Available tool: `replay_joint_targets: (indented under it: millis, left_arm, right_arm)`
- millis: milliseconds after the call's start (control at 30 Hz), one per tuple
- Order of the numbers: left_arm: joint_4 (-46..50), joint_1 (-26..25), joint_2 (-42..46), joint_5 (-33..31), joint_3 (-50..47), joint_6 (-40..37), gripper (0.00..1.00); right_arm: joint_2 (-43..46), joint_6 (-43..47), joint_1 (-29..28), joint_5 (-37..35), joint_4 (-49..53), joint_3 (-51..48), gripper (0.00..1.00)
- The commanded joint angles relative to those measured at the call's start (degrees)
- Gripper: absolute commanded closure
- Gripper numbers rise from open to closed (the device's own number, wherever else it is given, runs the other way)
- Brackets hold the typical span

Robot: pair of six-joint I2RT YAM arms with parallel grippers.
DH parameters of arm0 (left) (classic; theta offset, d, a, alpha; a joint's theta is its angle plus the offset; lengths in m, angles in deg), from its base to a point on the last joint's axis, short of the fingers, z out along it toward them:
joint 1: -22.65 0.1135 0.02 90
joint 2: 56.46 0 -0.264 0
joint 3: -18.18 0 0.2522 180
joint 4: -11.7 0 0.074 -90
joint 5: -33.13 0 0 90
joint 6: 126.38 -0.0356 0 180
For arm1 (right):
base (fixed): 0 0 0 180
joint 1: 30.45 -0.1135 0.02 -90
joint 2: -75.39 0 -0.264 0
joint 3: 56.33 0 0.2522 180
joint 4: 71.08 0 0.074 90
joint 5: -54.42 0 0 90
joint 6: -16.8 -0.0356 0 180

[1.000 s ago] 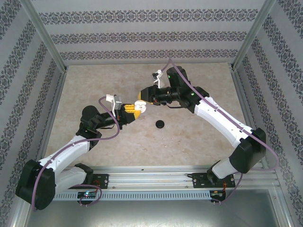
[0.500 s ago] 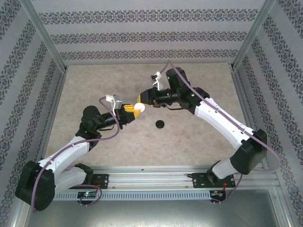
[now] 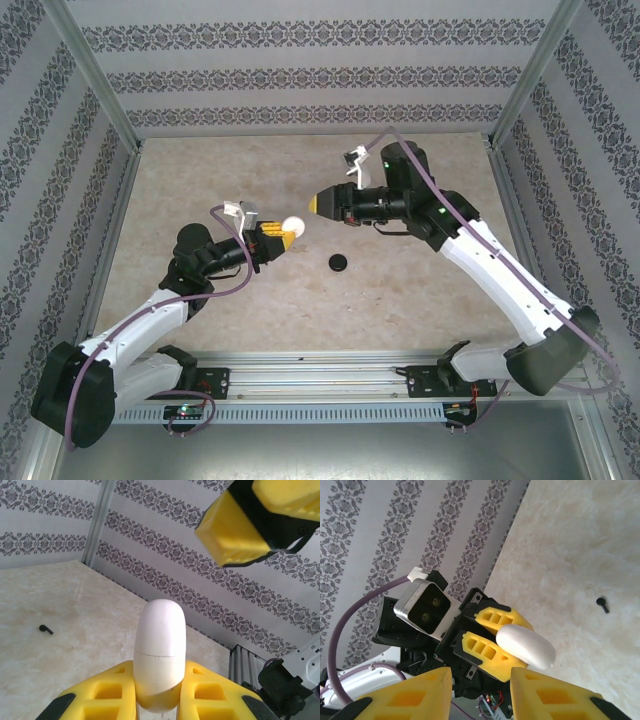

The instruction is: Insert wireless bluetooth earbuds into charging case

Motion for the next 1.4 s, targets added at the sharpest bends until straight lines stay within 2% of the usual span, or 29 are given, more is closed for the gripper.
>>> replay_joint_targets:
  millis: [0, 333, 567, 700, 867, 1200, 1367]
  left_arm:
    - [2.8, -0.3, 2.1, -2.2, -0.5, 1.3, 1.0]
    - [25.4, 0.1, 3.5, -11.7, 3.4, 0.1, 1.0]
    - [30.5, 3.2, 0.5, -15.9, 2.7, 4.3, 1.0]
    - [29.9, 7.9, -1.5, -14.5, 1.4, 7.7, 1.0]
    - [30.2, 13.8, -6.6, -10.1, 2.1, 8.1, 1.0]
    - [32.0, 23.2, -26.9, -0.3, 13.9, 7.9, 1.0]
    - [34.8, 25.4, -35.7, -2.1, 20.8, 7.6, 1.0]
  right_arm:
    - [1.8, 1.1, 0.6, -3.4, 2.0, -1.6, 0.64]
    - [2.4, 1.0, 0.9, -11.4, 5.6, -6.2, 0.64]
    - [-1.6, 3.9, -2.2, -20.0, 10.0, -7.2, 0.64]
    - [-6.3, 4.1, -5.5, -20.1, 8.7, -6.4, 0.62]
    - [-12.7, 5.0, -8.0, -19.0, 8.0, -4.5, 0.61]
    - [-22.0, 7.5, -7.4, -20.0, 9.7, -0.5, 0.59]
    - [-24.4, 9.0, -6.1, -21.3, 12.1, 0.1, 0.57]
